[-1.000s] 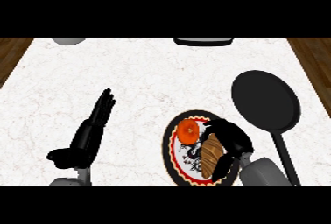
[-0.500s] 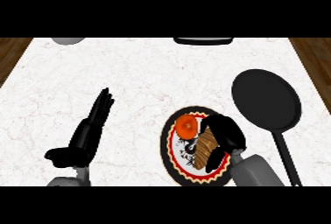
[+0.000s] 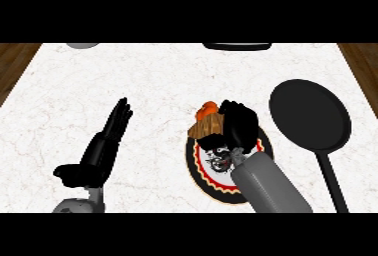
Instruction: Pick the croissant from the plate and place it in the pan
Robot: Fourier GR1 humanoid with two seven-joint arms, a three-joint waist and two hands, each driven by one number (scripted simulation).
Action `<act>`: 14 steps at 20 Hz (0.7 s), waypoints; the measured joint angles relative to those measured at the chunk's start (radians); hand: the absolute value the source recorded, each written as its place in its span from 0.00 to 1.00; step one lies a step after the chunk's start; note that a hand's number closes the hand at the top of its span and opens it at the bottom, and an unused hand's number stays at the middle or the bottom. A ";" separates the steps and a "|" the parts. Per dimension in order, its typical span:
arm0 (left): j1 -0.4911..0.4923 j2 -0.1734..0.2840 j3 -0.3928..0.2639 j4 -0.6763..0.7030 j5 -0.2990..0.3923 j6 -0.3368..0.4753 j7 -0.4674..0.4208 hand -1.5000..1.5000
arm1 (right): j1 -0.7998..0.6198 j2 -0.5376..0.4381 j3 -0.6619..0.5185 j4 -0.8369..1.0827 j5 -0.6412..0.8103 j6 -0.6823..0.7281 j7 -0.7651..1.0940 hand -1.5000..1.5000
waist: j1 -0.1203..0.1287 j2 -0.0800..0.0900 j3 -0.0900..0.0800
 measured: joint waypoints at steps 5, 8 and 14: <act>0.024 -0.014 -0.016 -0.003 -0.017 0.012 -0.018 0.50 | -0.104 0.007 0.052 -0.042 0.111 -0.088 0.175 1.00 | -0.005 -0.001 0.001; 0.019 -0.006 -0.001 0.003 -0.009 0.005 -0.019 0.50 | -0.108 0.007 0.060 -0.087 0.162 -0.123 0.222 1.00 | -0.012 -0.001 0.001; 0.046 -0.017 -0.015 -0.026 -0.017 0.015 -0.015 0.50 | -0.059 -0.007 -0.052 -0.139 0.182 -0.228 0.200 1.00 | -0.020 0.000 0.002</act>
